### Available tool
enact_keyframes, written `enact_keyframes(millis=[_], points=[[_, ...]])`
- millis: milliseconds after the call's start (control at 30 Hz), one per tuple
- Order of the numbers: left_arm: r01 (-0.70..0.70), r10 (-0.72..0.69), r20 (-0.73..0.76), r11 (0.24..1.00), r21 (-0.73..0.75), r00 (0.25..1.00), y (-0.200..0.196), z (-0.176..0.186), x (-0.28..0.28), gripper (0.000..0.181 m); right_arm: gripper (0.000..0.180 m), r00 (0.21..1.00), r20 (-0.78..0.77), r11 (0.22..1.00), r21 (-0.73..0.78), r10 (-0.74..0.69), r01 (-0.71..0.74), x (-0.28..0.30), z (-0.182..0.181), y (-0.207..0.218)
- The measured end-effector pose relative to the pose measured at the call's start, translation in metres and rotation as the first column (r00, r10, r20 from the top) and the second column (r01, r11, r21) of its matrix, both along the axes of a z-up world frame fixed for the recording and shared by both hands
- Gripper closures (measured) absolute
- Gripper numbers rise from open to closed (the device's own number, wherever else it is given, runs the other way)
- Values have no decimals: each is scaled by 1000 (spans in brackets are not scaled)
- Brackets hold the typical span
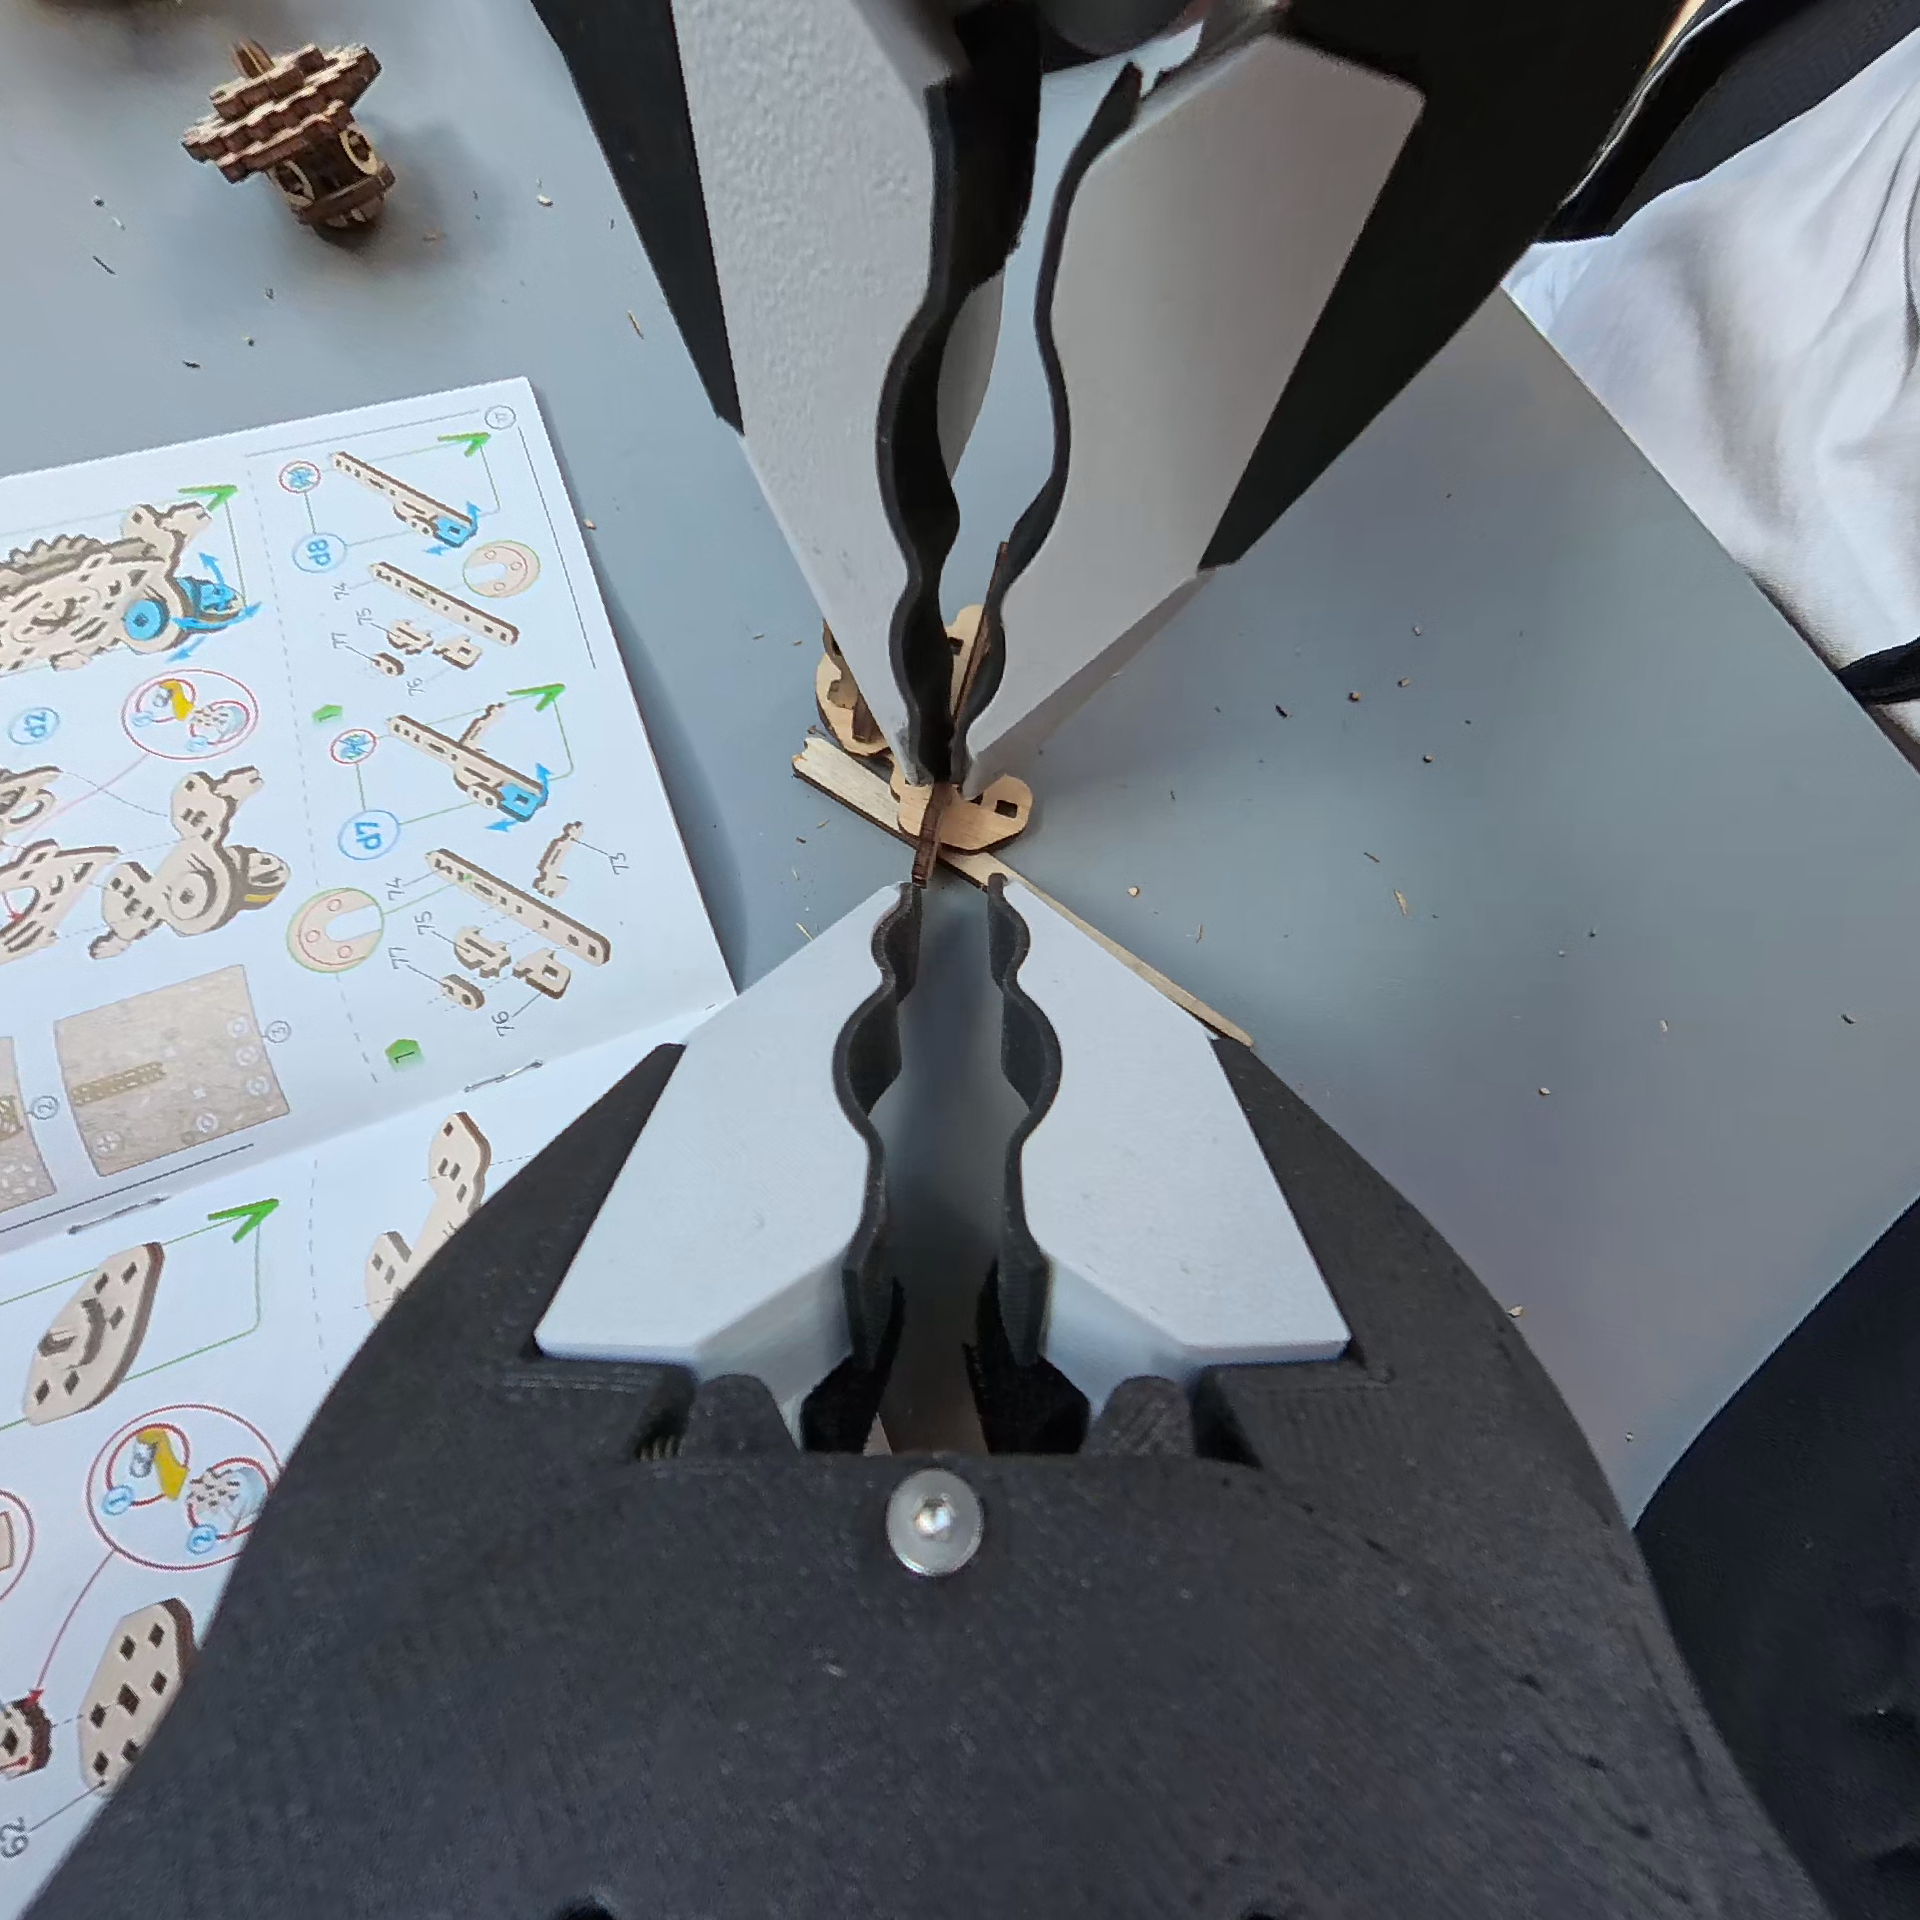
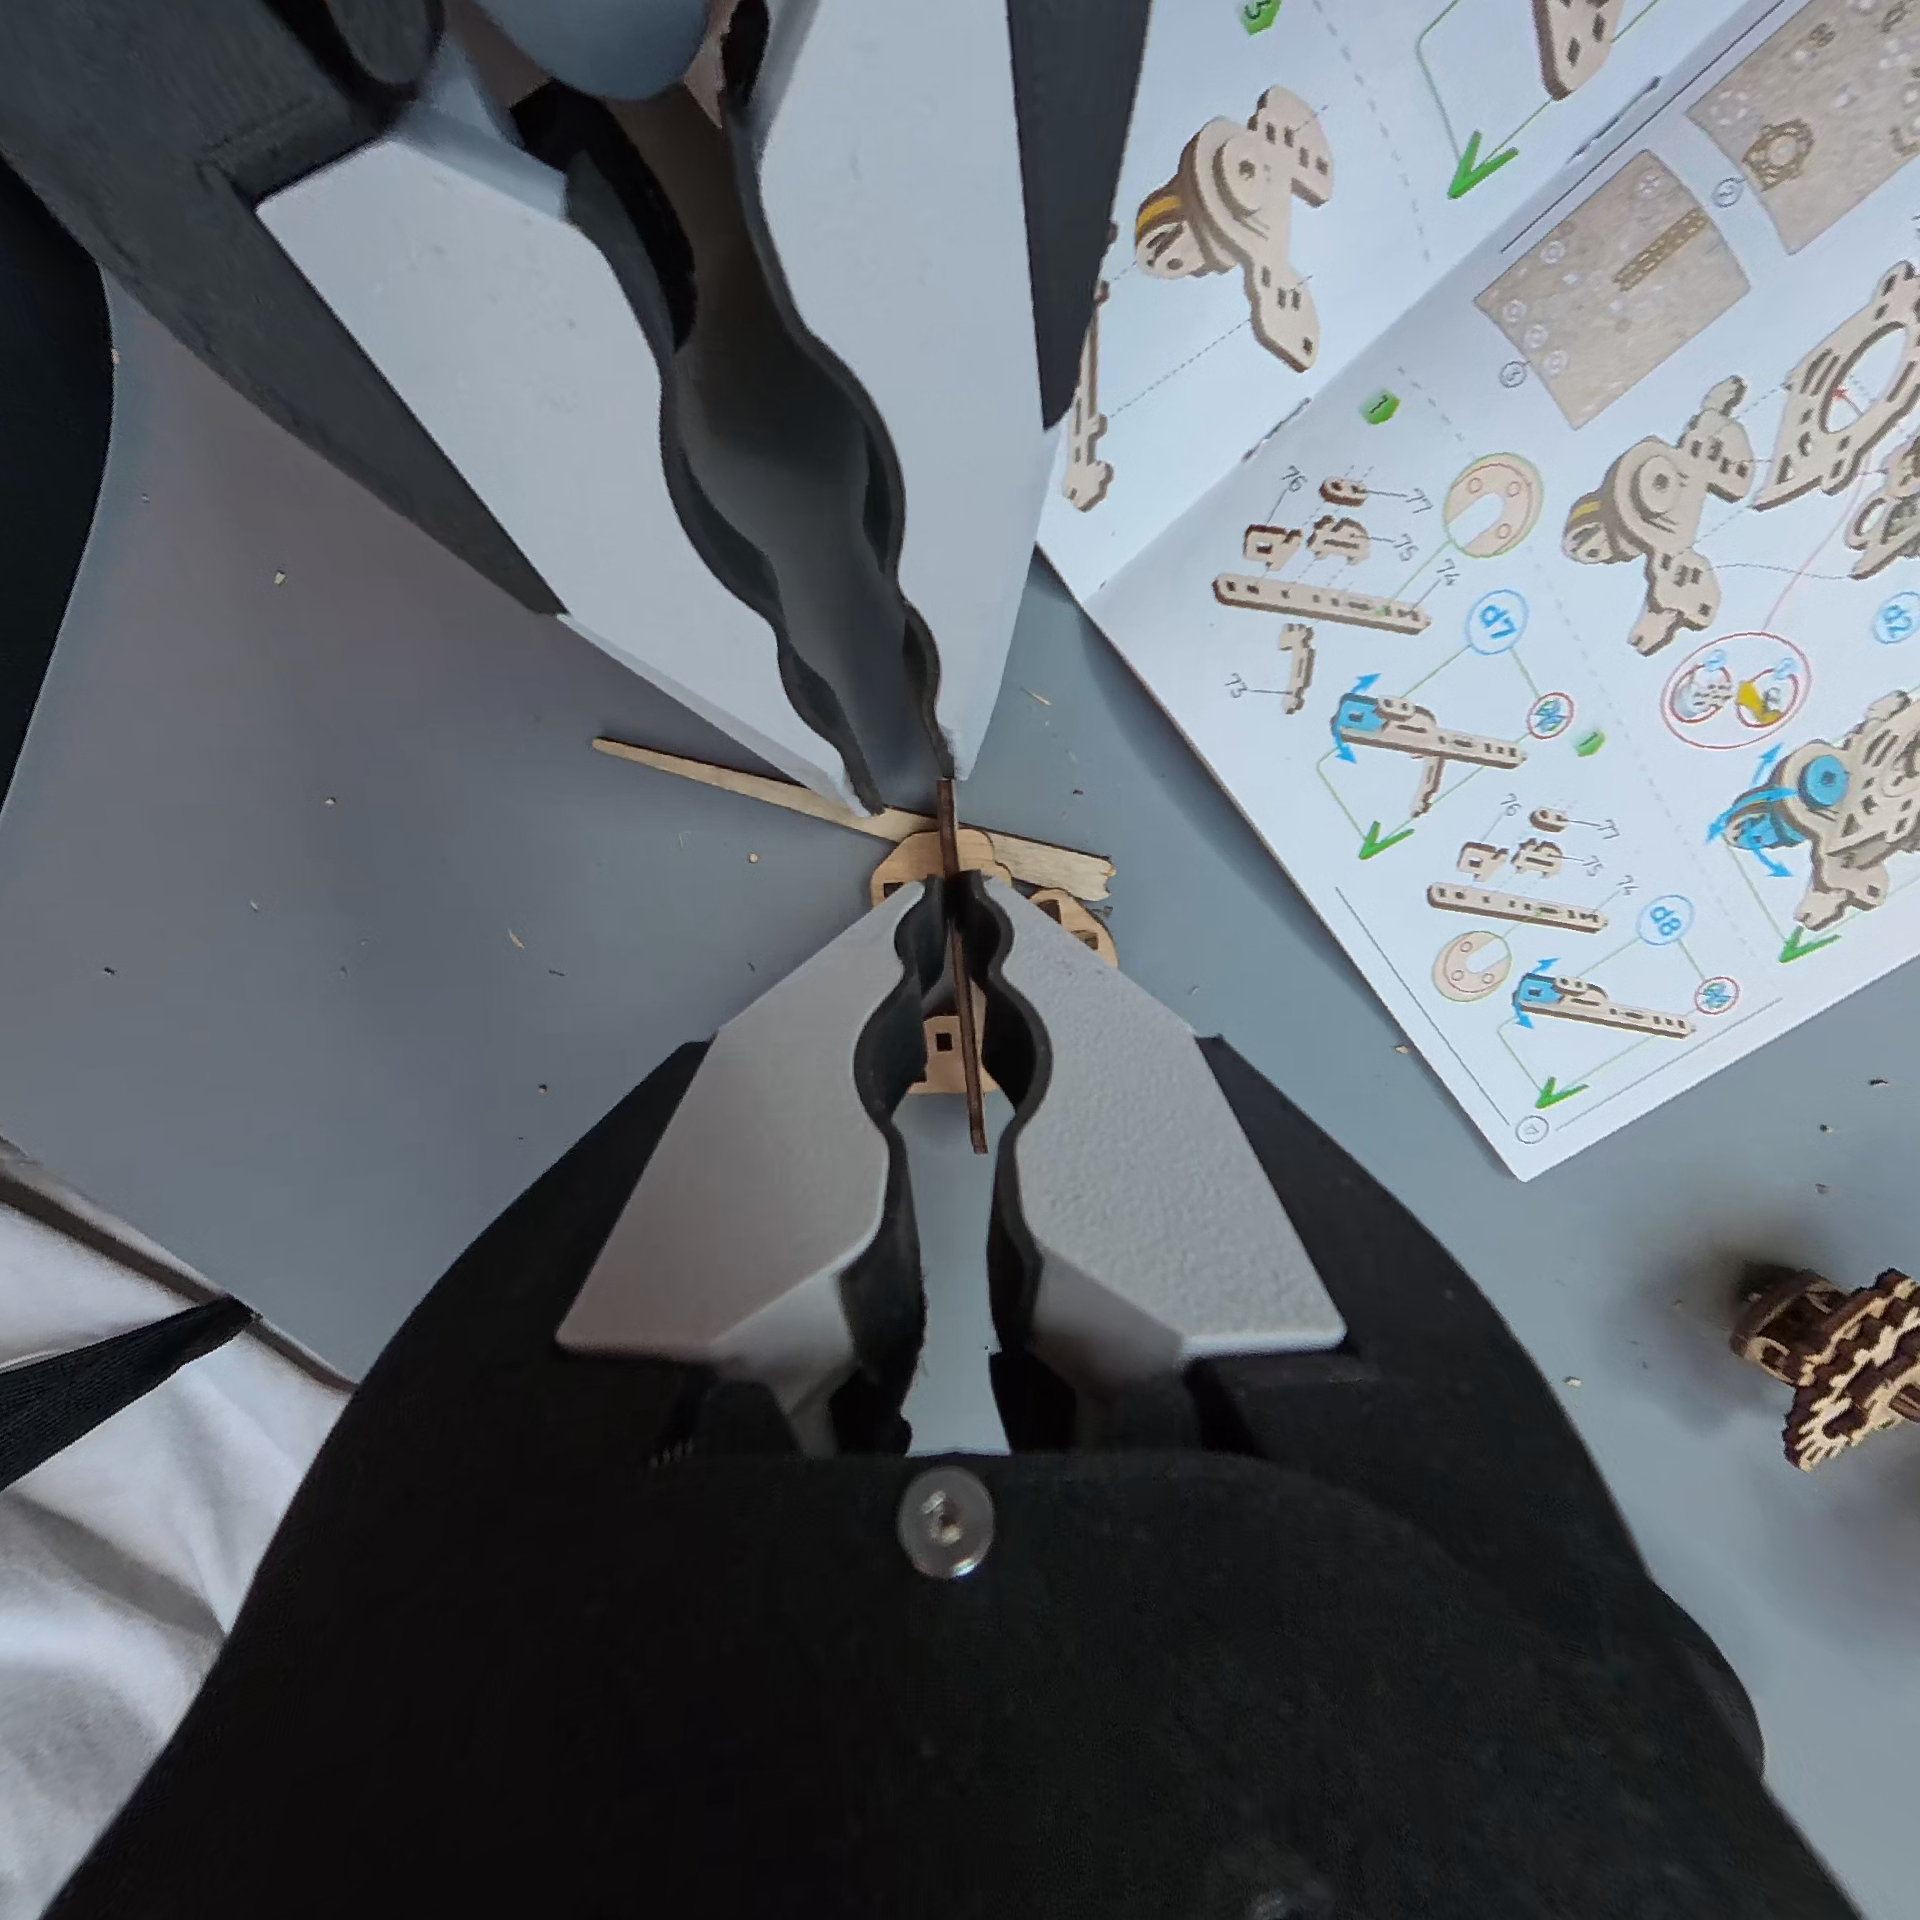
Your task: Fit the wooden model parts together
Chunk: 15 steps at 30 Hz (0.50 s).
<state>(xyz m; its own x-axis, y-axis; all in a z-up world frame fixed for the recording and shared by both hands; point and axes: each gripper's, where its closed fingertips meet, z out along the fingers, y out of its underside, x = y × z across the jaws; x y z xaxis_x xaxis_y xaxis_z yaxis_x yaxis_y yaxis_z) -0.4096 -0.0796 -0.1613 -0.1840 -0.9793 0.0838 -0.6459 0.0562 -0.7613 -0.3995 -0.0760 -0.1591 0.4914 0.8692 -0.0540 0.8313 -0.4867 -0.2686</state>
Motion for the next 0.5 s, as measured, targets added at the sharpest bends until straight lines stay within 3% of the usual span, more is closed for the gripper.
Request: enact_keyframes(millis=[300,500], points=[[3,-3,-7,1000,-25,1000,-3,0,0,164,177,992,37,992,-21,-120,121,6,5,-8],[-17,15,-90,999,-27,996,-7,0,-1,157,177,979,33,979,-17,-201,202,11,6,-7]])
